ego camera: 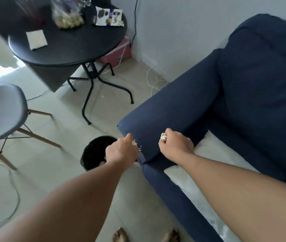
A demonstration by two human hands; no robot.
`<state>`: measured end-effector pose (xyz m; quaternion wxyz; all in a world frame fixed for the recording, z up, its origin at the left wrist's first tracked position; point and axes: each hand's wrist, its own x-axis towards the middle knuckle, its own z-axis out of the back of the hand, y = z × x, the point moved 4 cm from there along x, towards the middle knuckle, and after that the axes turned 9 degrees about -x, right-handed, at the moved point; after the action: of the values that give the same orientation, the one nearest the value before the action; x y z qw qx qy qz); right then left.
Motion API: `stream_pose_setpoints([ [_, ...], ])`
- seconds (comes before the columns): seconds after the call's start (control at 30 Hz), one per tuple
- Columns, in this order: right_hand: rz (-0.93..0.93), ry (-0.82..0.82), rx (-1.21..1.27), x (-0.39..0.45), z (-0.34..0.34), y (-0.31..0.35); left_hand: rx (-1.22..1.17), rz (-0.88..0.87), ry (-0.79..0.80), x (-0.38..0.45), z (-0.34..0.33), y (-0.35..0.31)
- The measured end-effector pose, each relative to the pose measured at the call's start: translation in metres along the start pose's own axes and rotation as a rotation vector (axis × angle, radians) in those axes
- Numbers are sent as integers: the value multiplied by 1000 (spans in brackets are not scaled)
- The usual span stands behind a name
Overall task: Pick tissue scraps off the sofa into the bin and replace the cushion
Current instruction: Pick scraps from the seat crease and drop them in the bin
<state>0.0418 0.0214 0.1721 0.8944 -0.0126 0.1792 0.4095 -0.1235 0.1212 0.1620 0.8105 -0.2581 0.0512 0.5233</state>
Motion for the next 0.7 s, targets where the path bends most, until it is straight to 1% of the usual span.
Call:
stream_pose_setpoints([
  [0.17, 113, 10, -10, 1, -18, 85, -59, 141, -46, -2, 22, 81],
  [0.37, 227, 80, -20, 5, -51, 166, -153, 364, -86, 8, 20, 165],
  [0.43, 258, 102, -41, 8, -59, 182, -190, 421, -101, 14, 20, 183],
  [0.53, 289, 114, -68, 16, -70, 200, -203, 448, -116, 26, 21, 200],
  [0.7, 321, 121, -103, 26, -82, 224, -179, 494, -82, 33, 26, 221],
])
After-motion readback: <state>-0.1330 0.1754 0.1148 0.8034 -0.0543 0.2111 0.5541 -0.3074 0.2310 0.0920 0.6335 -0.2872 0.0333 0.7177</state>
